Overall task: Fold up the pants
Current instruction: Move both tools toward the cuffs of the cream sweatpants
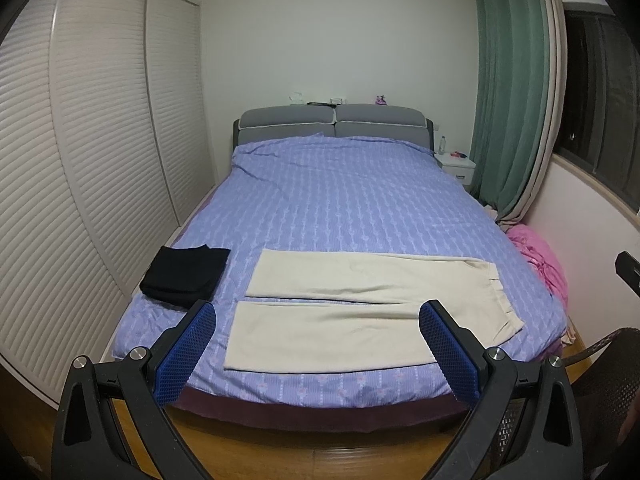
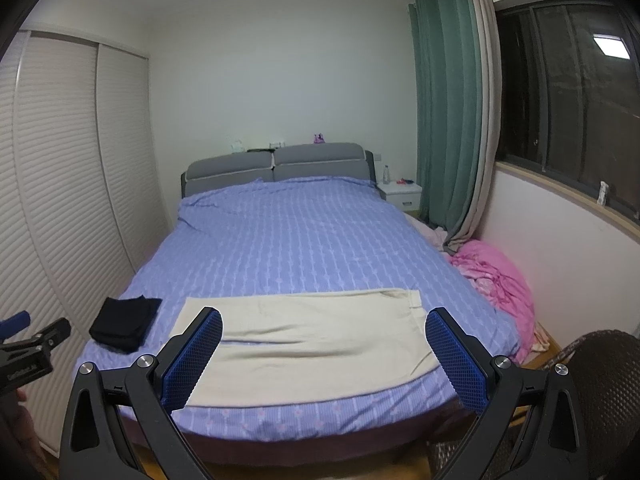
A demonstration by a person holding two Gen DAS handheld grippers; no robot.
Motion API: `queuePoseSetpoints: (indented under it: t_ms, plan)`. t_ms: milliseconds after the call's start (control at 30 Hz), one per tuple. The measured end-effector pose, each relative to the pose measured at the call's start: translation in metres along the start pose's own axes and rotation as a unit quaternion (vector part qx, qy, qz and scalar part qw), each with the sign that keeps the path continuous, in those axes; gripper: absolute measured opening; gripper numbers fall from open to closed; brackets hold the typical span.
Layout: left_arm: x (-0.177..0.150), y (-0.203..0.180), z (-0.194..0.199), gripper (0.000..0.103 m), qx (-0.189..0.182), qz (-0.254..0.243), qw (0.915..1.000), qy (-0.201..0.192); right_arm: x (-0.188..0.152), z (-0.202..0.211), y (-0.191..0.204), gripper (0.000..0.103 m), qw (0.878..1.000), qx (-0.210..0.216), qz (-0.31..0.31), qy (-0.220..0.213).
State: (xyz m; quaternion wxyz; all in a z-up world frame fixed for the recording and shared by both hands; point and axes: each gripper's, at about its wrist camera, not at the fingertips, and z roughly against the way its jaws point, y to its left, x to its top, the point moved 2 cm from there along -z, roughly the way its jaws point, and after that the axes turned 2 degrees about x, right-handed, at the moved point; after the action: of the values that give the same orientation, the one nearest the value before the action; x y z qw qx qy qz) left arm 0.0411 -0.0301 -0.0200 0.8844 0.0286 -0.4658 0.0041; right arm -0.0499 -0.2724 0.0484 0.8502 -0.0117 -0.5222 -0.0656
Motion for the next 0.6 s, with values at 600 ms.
queuePoseSetpoints:
  t_ms: [600]
  plan:
    - [0.083,-0.153,-0.088,0.103,-0.08,-0.091,0.9911,-0.056,0.044,-0.074,-0.103,0.103,0.998,-0.064,-0.009,-0.008]
